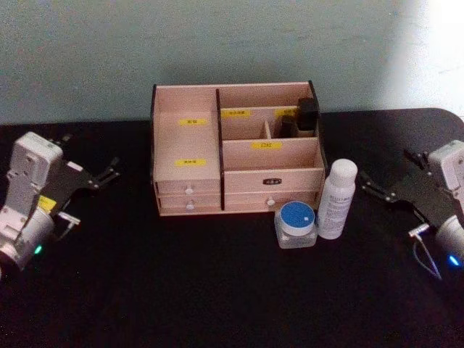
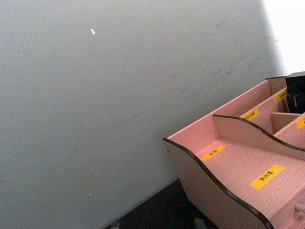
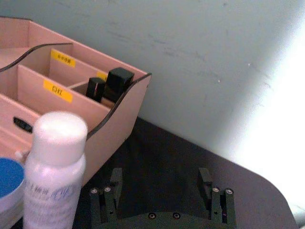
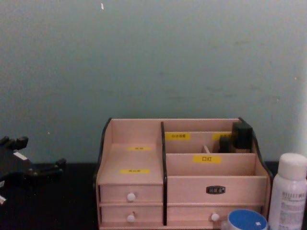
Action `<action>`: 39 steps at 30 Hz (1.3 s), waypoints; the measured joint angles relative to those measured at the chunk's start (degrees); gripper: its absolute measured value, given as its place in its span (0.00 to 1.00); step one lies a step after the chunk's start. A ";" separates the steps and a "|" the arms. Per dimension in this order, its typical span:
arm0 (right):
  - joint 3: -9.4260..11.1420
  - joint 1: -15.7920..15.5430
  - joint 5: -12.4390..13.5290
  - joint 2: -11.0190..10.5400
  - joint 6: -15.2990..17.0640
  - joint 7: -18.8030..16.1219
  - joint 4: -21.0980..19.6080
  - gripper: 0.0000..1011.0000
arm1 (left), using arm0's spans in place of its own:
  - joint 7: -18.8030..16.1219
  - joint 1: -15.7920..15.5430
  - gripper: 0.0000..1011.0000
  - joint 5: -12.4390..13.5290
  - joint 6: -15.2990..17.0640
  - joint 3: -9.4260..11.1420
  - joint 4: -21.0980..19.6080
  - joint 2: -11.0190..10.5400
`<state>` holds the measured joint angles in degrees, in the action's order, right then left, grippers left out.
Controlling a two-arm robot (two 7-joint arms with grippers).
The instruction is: Pick up the facial cleanser and watermelon frost from the table and place them into the tiered storage box.
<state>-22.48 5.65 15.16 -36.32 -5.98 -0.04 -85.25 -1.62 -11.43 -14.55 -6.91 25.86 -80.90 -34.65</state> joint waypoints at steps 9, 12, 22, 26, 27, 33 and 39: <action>2.93 -7.12 0.87 -2.91 1.74 -0.02 -6.51 0.99 | 0.00 0.00 0.99 0.00 0.00 0.00 0.00 0.00; 3.46 -8.78 1.27 -3.60 1.87 -0.52 -8.12 0.99 | 0.00 0.00 0.99 0.00 0.00 0.00 0.00 0.00; 4.72 -13.31 4.66 -4.34 1.76 -5.78 -12.74 0.99 | 0.00 0.00 0.99 0.00 0.00 0.00 0.00 0.00; 4.27 -12.78 5.38 -2.86 1.89 -7.30 -12.33 0.99 | 0.00 0.00 0.99 0.00 0.00 0.00 0.00 0.00; 4.16 -12.58 5.49 -2.50 1.93 -7.53 -12.13 0.99 | 0.00 0.00 0.99 0.00 0.00 0.00 0.00 0.00; 3.41 -10.65 5.94 0.41 2.45 -9.04 -9.97 0.99 | 0.00 0.00 0.99 0.00 0.00 0.00 0.00 0.00; 2.95 -8.56 5.91 3.02 2.96 -10.19 -7.39 0.99 | 0.00 0.00 0.99 0.00 0.00 0.00 0.00 0.00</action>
<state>-19.53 -2.91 21.07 -33.29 -3.02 -10.23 -92.64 -1.62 -11.43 -14.55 -6.91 25.86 -80.90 -34.65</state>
